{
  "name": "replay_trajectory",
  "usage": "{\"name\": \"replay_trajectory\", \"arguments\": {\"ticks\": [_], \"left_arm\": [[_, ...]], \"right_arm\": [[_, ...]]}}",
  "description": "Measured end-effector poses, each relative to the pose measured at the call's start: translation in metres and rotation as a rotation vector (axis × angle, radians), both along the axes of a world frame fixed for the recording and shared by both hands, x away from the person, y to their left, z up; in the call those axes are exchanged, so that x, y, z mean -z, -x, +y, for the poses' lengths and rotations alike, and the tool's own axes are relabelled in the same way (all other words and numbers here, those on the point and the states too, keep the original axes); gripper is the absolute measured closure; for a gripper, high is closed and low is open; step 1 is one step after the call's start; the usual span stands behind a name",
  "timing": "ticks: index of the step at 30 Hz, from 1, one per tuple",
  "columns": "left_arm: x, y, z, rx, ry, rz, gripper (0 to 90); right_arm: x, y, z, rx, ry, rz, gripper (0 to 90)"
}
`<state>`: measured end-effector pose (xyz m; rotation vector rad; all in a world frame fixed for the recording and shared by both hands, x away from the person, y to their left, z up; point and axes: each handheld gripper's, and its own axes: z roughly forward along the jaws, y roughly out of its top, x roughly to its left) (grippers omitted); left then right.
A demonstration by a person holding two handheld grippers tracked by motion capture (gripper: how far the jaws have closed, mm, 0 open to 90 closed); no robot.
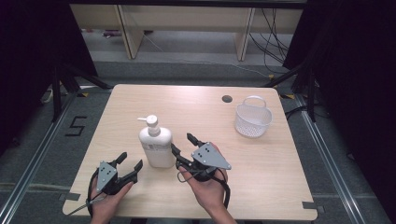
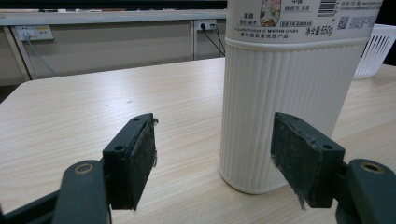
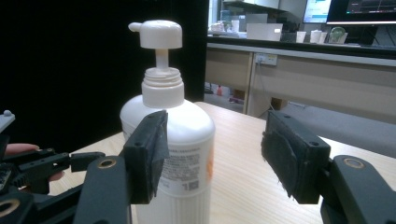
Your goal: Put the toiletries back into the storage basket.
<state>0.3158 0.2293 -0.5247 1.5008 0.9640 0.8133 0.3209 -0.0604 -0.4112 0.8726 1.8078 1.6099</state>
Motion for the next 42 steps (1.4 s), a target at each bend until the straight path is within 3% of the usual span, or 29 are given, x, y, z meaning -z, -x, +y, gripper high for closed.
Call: {"name": "replay_trajectory", "arguments": {"ticks": [1, 5, 6, 9, 10, 16, 17, 19, 22, 28, 29, 31, 38, 39, 40, 42], "left_arm": [[0.000, 0.000, 0.000, 0.001, -0.002, 0.000, 30.4], [0.000, 0.000, 0.000, -0.003, 0.005, -0.001, 30.3], [0.000, 0.000, 0.001, -0.002, 0.004, 0.000, 30.3], [0.000, 0.001, 0.000, 0.005, 0.000, -0.002, 30.3], [0.000, 0.001, 0.000, 0.004, -0.002, -0.002, 30.3], [0.000, 0.000, 0.001, 0.007, -0.008, 0.000, 30.2], [0.000, 0.000, 0.001, 0.007, -0.008, 0.000, 30.2], [0.000, 0.000, 0.000, 0.006, -0.011, 0.001, 30.1], [0.000, 0.000, 0.001, 0.006, -0.011, 0.000, 30.2], [0.000, 0.000, 0.001, 0.007, -0.007, -0.001, 30.0], [0.000, 0.000, 0.001, 0.008, -0.008, -0.001, 30.0], [0.000, 0.000, 0.000, 0.008, -0.009, 0.001, 30.0], [0.000, 0.000, 0.000, 0.008, -0.010, 0.001, 30.1], [0.000, 0.000, 0.000, 0.009, -0.010, 0.000, 30.0], [0.000, 0.000, 0.000, 0.009, -0.011, 0.000, 30.0], [0.000, 0.000, 0.000, 0.010, -0.012, 0.000, 30.1]], "right_arm": [[0.000, -0.001, 0.002, 0.000, -0.005, -0.017, 40.7], [-0.003, 0.000, 0.012, -0.012, -0.005, -0.004, 40.7], [-0.004, -0.001, 0.013, -0.016, 0.008, -0.026, 40.7], [-0.007, -0.001, 0.023, -0.008, -0.002, 0.001, 40.8], [-0.008, -0.003, 0.025, -0.005, 0.003, -0.017, 40.8], [-0.014, -0.008, 0.039, -0.003, -0.009, 0.005, 40.9], [-0.015, -0.010, 0.040, 0.008, 0.013, -0.022, 41.0], [-0.016, -0.011, 0.045, 0.004, 0.002, 0.006, 41.1], [-0.017, -0.014, 0.051, 0.013, 0.009, 0.012, 41.3], [-0.020, -0.020, 0.060, 0.019, 0.015, 0.018, 41.8], [-0.021, -0.022, 0.059, 0.031, 0.035, -0.002, 41.9], [-0.021, -0.024, 0.063, 0.018, 0.013, 0.016, 41.9], [-0.025, -0.029, 0.069, 0.024, 0.032, 0.028, 42.0], [-0.025, -0.031, 0.070, 0.039, 0.035, 0.001, 42.1], [-0.026, -0.030, 0.071, 0.039, 0.037, 0.025, 42.2], [-0.026, -0.032, 0.073, 0.034, 0.038, 0.024, 42.6]]}}
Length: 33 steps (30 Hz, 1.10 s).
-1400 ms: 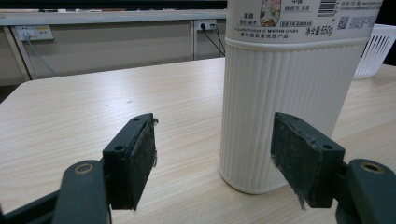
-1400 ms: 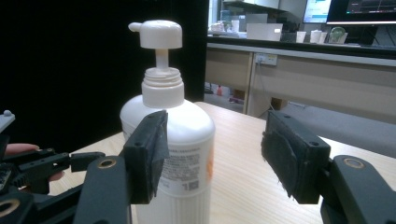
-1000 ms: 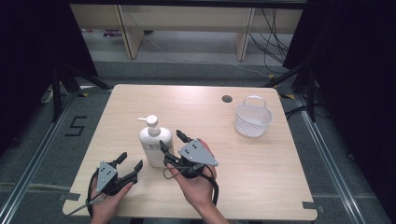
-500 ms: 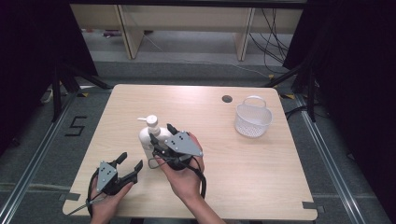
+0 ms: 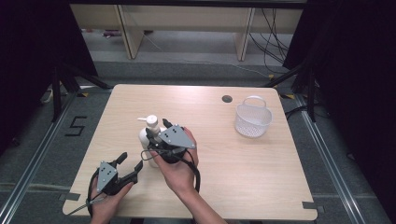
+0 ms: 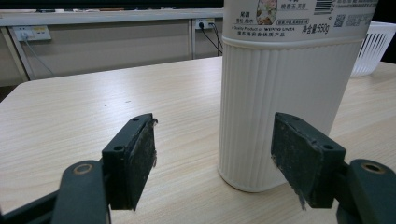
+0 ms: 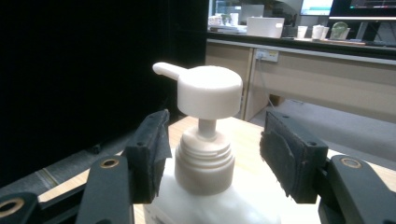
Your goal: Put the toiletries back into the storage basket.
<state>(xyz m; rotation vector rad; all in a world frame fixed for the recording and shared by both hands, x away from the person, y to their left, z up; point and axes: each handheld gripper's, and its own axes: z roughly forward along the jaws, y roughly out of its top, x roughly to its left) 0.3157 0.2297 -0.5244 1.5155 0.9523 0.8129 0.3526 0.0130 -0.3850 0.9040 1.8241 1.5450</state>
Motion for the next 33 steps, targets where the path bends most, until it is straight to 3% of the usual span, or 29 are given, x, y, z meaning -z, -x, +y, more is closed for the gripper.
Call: {"name": "replay_trajectory", "arguments": {"ticks": [1, 2, 4, 5, 7, 8, 9, 11, 16, 22, 26, 27, 28, 33], "left_arm": [[0.000, 0.000, 0.000, 0.001, 0.000, 0.000, 30.0], [0.000, 0.000, 0.000, 0.001, -0.001, 0.000, 30.1], [0.000, 0.000, 0.000, 0.001, 0.001, 0.000, 30.0], [0.000, 0.000, 0.000, 0.001, 0.002, 0.000, 30.0], [0.000, 0.000, 0.000, 0.002, 0.003, 0.000, 30.0], [0.000, 0.000, 0.000, 0.002, 0.002, -0.002, 30.0], [0.000, 0.000, 0.001, 0.003, 0.002, -0.002, 29.9], [0.000, 0.000, 0.001, 0.004, 0.002, -0.001, 30.0], [0.000, 0.000, 0.000, 0.006, 0.001, -0.001, 30.0], [0.000, 0.000, 0.000, 0.006, 0.001, 0.000, 30.0], [0.000, 0.000, 0.000, 0.006, 0.003, 0.000, 29.9], [0.000, 0.000, 0.001, 0.007, 0.002, 0.000, 30.0], [0.000, 0.000, 0.000, 0.007, 0.002, 0.000, 29.9], [0.000, 0.000, 0.000, 0.006, 0.003, -0.001, 30.0]], "right_arm": [[-0.001, -0.001, 0.000, 0.012, 0.018, -0.019, 43.0], [-0.001, 0.000, 0.002, 0.016, 0.000, 0.012, 43.4], [-0.003, -0.001, 0.005, 0.019, 0.018, 0.002, 44.6], [-0.004, -0.003, 0.006, 0.028, 0.034, -0.026, 45.2], [-0.005, -0.002, 0.011, 0.036, 0.039, -0.016, 46.3], [-0.006, -0.003, 0.012, 0.034, 0.051, -0.035, 47.5], [-0.006, -0.002, 0.014, 0.032, 0.029, -0.011, 48.7], [-0.004, -0.005, 0.015, 0.052, 0.033, -0.027, 49.2], [-0.006, -0.005, 0.015, 0.066, 0.029, 0.011, 51.0], [-0.009, -0.010, 0.019, 0.084, 0.060, -0.025, 53.9], [-0.006, -0.011, 0.022, 0.093, 0.053, 0.000, 56.3], [-0.005, -0.013, 0.022, 0.099, 0.060, -0.017, 56.6], [-0.003, -0.011, 0.024, 0.105, 0.033, 0.024, 57.4], [-0.002, -0.011, 0.028, 0.118, 0.015, 0.030, 60.8]]}}
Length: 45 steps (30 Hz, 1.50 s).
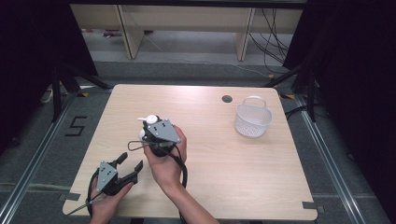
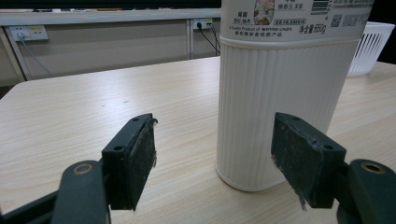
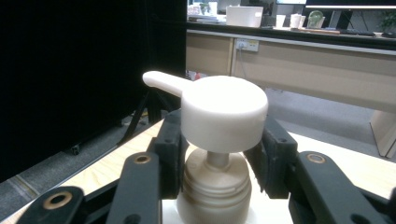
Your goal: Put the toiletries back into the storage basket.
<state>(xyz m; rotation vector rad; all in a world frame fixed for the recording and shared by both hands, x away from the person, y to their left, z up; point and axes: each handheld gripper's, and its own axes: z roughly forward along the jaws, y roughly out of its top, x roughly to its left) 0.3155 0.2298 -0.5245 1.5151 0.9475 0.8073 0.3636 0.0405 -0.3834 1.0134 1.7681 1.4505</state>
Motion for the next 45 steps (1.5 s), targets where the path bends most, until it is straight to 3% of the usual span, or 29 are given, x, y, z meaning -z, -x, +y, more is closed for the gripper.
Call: {"name": "replay_trajectory", "arguments": {"ticks": [3, 7, 15, 21, 27, 28, 32, 34, 37, 40, 41, 43, 45], "left_arm": [[0.000, 0.000, 0.000, 0.000, -0.002, 0.000, 30.0], [0.000, 0.000, 0.000, 0.002, -0.002, 0.000, 30.0], [0.000, 0.000, 0.000, 0.004, -0.001, 0.000, 29.9], [0.000, 0.000, 0.000, 0.005, 0.001, -0.001, 29.9], [0.000, 0.000, 0.000, 0.003, 0.002, -0.001, 29.9], [0.000, 0.000, 0.000, 0.003, 0.002, -0.001, 29.9], [0.000, 0.000, 0.000, 0.002, 0.004, -0.001, 29.9], [0.000, 0.000, 0.000, 0.002, 0.002, -0.001, 29.9], [0.000, 0.000, 0.000, 0.002, 0.000, -0.003, 29.9], [0.000, 0.000, 0.000, 0.003, -0.001, -0.003, 29.9], [0.000, 0.000, 0.000, 0.002, 0.000, -0.004, 29.9], [0.000, 0.000, 0.000, 0.002, 0.001, -0.003, 29.9], [0.000, 0.000, 0.000, 0.002, 0.001, -0.003, 29.9]], "right_arm": [[0.001, -0.001, 0.000, 0.010, 0.003, -0.012, 61.6], [0.001, 0.000, 0.001, 0.002, -0.018, 0.018, 62.7], [0.004, 0.001, 0.000, 0.000, -0.042, 0.005, 63.2], [0.000, 0.003, -0.005, -0.011, -0.035, -0.041, 63.4], [-0.009, 0.006, -0.015, -0.004, -0.049, -0.051, 63.4], [-0.011, 0.005, -0.018, -0.010, -0.029, -0.080, 63.4], [-0.015, 0.007, -0.024, -0.002, -0.061, -0.076, 63.4], [-0.017, 0.007, -0.028, -0.001, -0.050, -0.098, 63.4], [-0.020, 0.009, -0.032, 0.007, -0.065, -0.090, 63.5], [-0.022, 0.007, -0.039, 0.008, -0.040, -0.129, 63.4], [-0.022, 0.008, -0.040, 0.013, -0.059, -0.106, 63.5], [-0.023, 0.008, -0.043, 0.015, -0.073, -0.104, 63.5], [-0.023, 0.007, -0.048, 0.023, -0.051, -0.124, 63.5]]}}
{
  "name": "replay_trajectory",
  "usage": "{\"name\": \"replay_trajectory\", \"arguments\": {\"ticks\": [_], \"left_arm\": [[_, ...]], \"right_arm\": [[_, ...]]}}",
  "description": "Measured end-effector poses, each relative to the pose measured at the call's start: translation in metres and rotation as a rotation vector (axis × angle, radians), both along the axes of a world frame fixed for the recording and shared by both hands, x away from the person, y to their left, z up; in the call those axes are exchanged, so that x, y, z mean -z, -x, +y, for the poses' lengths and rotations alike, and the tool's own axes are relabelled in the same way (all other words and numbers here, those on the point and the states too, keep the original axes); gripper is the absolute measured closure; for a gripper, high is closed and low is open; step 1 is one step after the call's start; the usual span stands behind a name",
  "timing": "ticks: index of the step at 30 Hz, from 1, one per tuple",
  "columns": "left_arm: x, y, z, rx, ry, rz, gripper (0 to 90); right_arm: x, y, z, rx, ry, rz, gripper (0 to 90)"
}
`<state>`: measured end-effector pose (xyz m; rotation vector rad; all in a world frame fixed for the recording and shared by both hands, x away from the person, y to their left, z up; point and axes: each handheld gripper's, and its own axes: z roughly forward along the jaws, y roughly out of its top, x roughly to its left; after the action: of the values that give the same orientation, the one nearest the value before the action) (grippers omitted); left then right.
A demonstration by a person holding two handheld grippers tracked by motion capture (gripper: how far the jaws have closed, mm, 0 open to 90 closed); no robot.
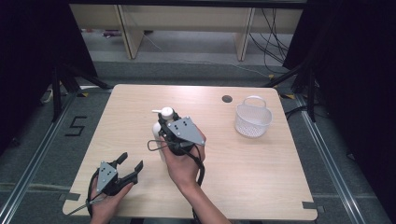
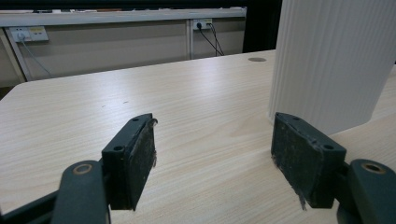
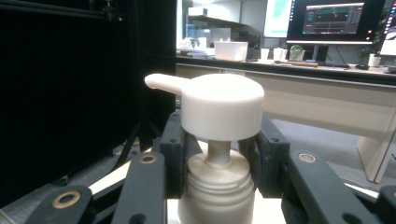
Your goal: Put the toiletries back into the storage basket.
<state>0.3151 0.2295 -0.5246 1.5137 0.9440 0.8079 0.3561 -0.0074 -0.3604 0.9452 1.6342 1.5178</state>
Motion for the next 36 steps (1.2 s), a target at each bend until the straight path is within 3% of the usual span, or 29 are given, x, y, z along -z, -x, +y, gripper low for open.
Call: {"name": "replay_trajectory", "arguments": {"ticks": [1, 7, 11, 13, 15, 36], "left_arm": [[0.000, 0.000, 0.000, 0.000, -0.001, 0.000, 29.9], [0.000, 0.000, 0.000, -0.001, 0.000, 0.000, 29.9], [0.000, 0.000, 0.000, 0.002, -0.004, -0.001, 29.9], [0.000, 0.000, 0.000, 0.002, -0.003, -0.001, 29.9], [0.000, 0.000, 0.000, 0.001, -0.002, -0.002, 29.9], [0.000, 0.000, -0.001, -0.001, -0.008, -0.004, 29.9]], "right_arm": [[0.001, 0.001, 0.000, 0.003, -0.029, 0.024, 63.5], [0.000, 0.001, -0.011, 0.019, -0.038, 0.024, 63.5], [-0.001, 0.000, -0.019, 0.030, -0.019, -0.002, 63.5], [-0.002, 0.001, -0.021, 0.040, -0.039, 0.025, 63.5], [-0.002, 0.000, -0.025, 0.036, -0.021, -0.004, 63.5], [-0.011, -0.001, -0.066, 0.107, -0.024, -0.021, 63.5]]}}
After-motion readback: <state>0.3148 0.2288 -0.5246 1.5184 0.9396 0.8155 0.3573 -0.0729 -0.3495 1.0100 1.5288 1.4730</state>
